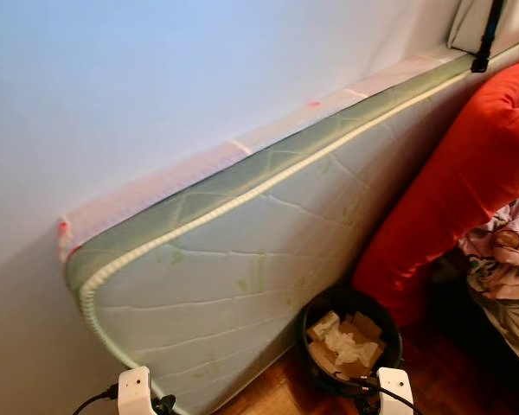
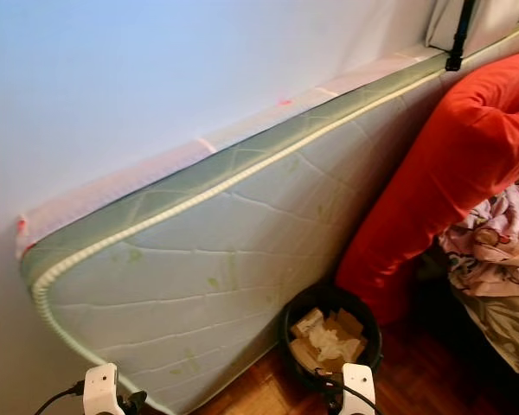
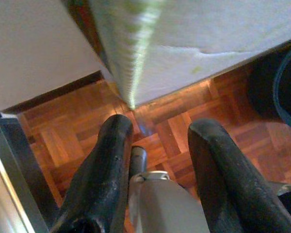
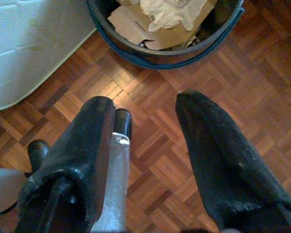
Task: Clean up the room
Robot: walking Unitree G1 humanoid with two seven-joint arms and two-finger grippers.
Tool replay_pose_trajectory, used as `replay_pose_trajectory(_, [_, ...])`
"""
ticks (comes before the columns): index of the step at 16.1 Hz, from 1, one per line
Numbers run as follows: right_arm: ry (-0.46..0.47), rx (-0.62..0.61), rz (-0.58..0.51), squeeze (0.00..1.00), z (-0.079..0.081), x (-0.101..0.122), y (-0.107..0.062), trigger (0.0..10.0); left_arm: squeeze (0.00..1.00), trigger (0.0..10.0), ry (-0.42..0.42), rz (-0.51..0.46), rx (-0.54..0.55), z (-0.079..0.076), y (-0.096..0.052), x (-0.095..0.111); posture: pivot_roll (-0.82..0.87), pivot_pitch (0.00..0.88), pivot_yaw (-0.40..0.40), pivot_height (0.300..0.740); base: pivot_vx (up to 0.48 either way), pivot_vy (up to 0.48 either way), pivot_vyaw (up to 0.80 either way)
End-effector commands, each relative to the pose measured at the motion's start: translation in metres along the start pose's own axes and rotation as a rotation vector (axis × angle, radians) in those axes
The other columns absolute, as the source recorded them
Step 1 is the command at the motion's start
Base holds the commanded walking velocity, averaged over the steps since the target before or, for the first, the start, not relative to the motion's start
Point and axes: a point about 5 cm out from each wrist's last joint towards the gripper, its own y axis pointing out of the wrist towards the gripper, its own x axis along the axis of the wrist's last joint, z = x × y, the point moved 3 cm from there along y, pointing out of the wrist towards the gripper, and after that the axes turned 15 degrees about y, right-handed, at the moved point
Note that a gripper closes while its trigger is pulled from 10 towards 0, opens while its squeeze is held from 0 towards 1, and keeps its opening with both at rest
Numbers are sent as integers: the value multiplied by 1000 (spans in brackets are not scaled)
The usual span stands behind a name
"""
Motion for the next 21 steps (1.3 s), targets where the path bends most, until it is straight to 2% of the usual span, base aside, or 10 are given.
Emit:
replay_pose_trajectory(1, [30,-40,11,0,-17,13,0,10000,0,10000,126,126,51,35,-17,-45,40,0,9,740,0,-259,0])
replay_pose_trajectory(5, [15,-37,18,0,-18,13,0,10000,0,10000,128,124,50,34,-17,-44,39,0,7,740,0,-262,-744])
replay_pose_trajectory(14, [21,-42,4,0,-19,15,-1,10000,0,10000,131,116,38,27,-15,-41,32,0,4,740,0,-260,0])
replay_pose_trajectory(21, [33,-42,-2,0,-17,17,0,10000,0,10000,127,123,44,30,-16,-43,26,0,15,740,0,-261,0])
